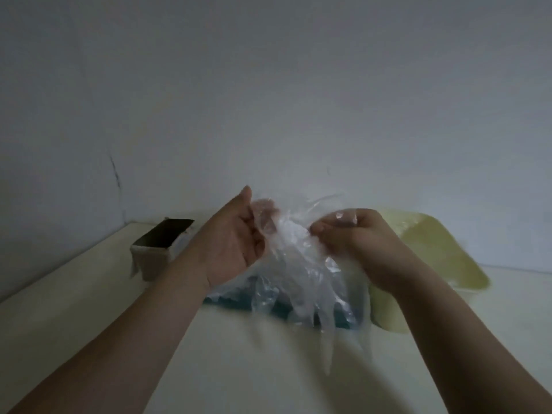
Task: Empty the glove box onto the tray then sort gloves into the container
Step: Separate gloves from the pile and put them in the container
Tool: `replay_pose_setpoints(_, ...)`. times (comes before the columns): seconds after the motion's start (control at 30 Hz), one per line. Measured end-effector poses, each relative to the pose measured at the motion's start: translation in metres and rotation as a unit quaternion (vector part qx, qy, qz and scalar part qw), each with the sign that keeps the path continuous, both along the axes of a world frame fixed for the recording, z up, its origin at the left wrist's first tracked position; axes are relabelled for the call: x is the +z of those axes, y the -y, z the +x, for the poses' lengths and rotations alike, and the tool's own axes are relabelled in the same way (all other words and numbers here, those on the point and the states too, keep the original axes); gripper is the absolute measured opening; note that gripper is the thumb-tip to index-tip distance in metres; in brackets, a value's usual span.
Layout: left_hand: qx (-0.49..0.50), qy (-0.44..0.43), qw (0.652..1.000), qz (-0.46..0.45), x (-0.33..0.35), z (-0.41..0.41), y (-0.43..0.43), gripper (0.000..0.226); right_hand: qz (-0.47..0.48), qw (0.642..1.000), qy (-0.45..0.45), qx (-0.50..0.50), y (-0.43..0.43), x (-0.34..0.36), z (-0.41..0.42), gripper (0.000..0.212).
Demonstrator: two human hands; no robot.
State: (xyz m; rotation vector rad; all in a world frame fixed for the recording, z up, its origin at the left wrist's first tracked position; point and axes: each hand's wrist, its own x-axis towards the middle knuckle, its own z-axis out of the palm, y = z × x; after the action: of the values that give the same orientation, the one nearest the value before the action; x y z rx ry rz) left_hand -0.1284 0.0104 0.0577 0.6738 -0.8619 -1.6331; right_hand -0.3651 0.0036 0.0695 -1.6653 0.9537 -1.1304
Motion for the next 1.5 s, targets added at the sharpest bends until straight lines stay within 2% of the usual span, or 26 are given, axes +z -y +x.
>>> replay_pose_setpoints(0.03, -0.026, -0.001, 1.000, 0.010, -0.004, -0.011, -0.003, 0.043, 0.017, 1.000, 0.015, -0.011, 0.001, 0.000, -0.006, 0.007)
replay_pose_setpoints(0.1, -0.052, 0.057, 0.997, 0.011, -0.011, -0.033, -0.003, 0.029, 0.049, 0.998, 0.033, -0.021, 0.003, 0.003, -0.021, 0.010)
replay_pose_setpoints(0.17, -0.044, 0.102, 0.994, 0.008, -0.008, -0.055, -0.001, 0.017, 0.063, 0.997, 0.021, -0.032, 0.006, 0.006, -0.037, 0.016)
replay_pose_setpoints(0.3, -0.012, 0.118, 0.993, -0.002, 0.005, -0.079, 0.012, 0.019, 0.073, 0.987, -0.008, -0.141, 0.029, 0.008, -0.085, 0.016)
replay_pose_setpoints(0.4, 0.025, 0.153, 0.988, -0.004, 0.009, -0.081, 0.027, 0.015, 0.056, 0.969, -0.057, -0.233, 0.057, 0.005, -0.124, 0.017)
replay_pose_setpoints(0.53, 0.052, 0.147, 0.988, -0.012, 0.023, -0.082, 0.034, 0.012, 0.051, 0.953, -0.149, -0.258, 0.092, -0.003, -0.139, 0.021)
replay_pose_setpoints(0.7, -0.118, 0.097, 0.983, -0.105, 0.058, -0.088, 0.021, 0.005, 0.060, 0.938, -0.244, -0.238, 0.130, -0.016, -0.123, 0.022)
replay_pose_setpoints(0.83, -0.152, 0.138, 0.971, -0.119, 0.071, -0.114, 0.036, 0.004, 0.089, 0.906, -0.363, -0.197, 0.141, -0.025, -0.123, 0.021)
replay_pose_setpoints(0.9, -0.141, 0.189, 0.967, -0.095, 0.066, -0.134, 0.058, 0.007, 0.072, 0.929, -0.315, -0.182, 0.149, -0.019, -0.137, 0.024)
replay_pose_setpoints(0.97, -0.109, 0.252, 0.960, -0.059, 0.053, -0.155, 0.080, 0.012, 0.071, 0.959, -0.175, -0.212, 0.142, -0.002, -0.152, 0.034)
replay_pose_setpoints(1.0, -0.091, 0.279, 0.955, -0.042, 0.045, -0.165, 0.089, 0.013, 0.050, 0.954, -0.124, -0.269, 0.135, 0.010, -0.161, 0.039)
replay_pose_setpoints(1.07, -0.055, 0.335, 0.941, -0.018, 0.030, -0.185, 0.104, 0.014, -0.025, 0.915, -0.126, -0.383, 0.120, 0.029, -0.182, 0.045)
replay_pose_setpoints(1.1, -0.039, 0.363, 0.931, -0.013, 0.024, -0.192, 0.108, 0.016, -0.046, 0.906, -0.129, -0.400, 0.115, 0.035, -0.188, 0.045)
replay_pose_setpoints(1.2, -0.021, 0.408, 0.913, -0.019, 0.016, -0.212, 0.113, 0.019, -0.051, 0.928, -0.146, -0.339, 0.084, 0.048, -0.181, 0.040)
replay_pose_setpoints(1.3, 0.002, 0.426, 0.905, -0.004, 0.014, -0.223, 0.119, 0.013, -0.022, 0.929, -0.310, -0.198, 0.056, 0.046, -0.147, 0.037)
replay_pose_setpoints(1.37, 0.041, 0.460, 0.887, -0.020, 0.012, -0.219, 0.127, 0.014, 0.042, 0.893, -0.436, -0.103, 0.051, 0.032, -0.124, 0.047)
replay_pose_setpoints(1.43, 0.094, 0.465, 0.878, -0.059, 0.013, -0.209, 0.129, 0.012, 0.073, 0.844, -0.529, -0.054, 0.056, 0.016, -0.107, 0.059)
replay_pose_setpoints(1.5, 0.138, 0.465, 0.868, -0.101, 0.016, -0.192, 0.123, 0.033, 0.065, 0.820, -0.569, -0.021, 0.064, 0.000, -0.094, 0.065)
